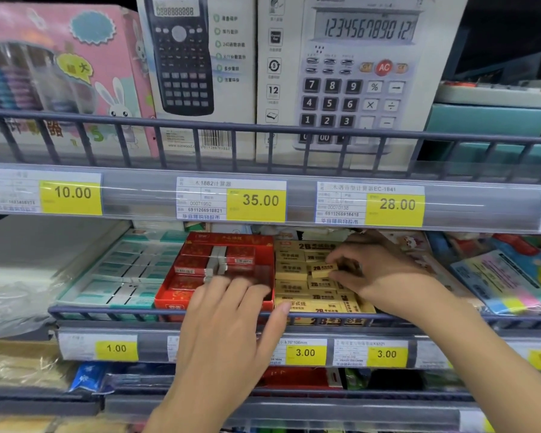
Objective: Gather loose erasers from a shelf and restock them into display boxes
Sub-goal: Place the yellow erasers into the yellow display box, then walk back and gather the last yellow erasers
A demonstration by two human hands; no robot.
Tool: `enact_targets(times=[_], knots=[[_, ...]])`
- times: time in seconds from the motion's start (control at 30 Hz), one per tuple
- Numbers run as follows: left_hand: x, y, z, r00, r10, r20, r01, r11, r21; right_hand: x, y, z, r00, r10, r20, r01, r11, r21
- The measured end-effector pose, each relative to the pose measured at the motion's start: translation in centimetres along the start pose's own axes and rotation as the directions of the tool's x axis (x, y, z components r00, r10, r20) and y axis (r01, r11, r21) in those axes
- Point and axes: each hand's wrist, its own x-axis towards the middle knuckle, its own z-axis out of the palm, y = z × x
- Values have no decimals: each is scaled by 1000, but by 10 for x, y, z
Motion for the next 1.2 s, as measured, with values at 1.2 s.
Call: enact_targets(times=[1.2], knots=[[-162, -17, 36, 571, 16, 821, 799, 222, -559, -265, -65, 181, 784, 609, 124, -323, 229, 918]])
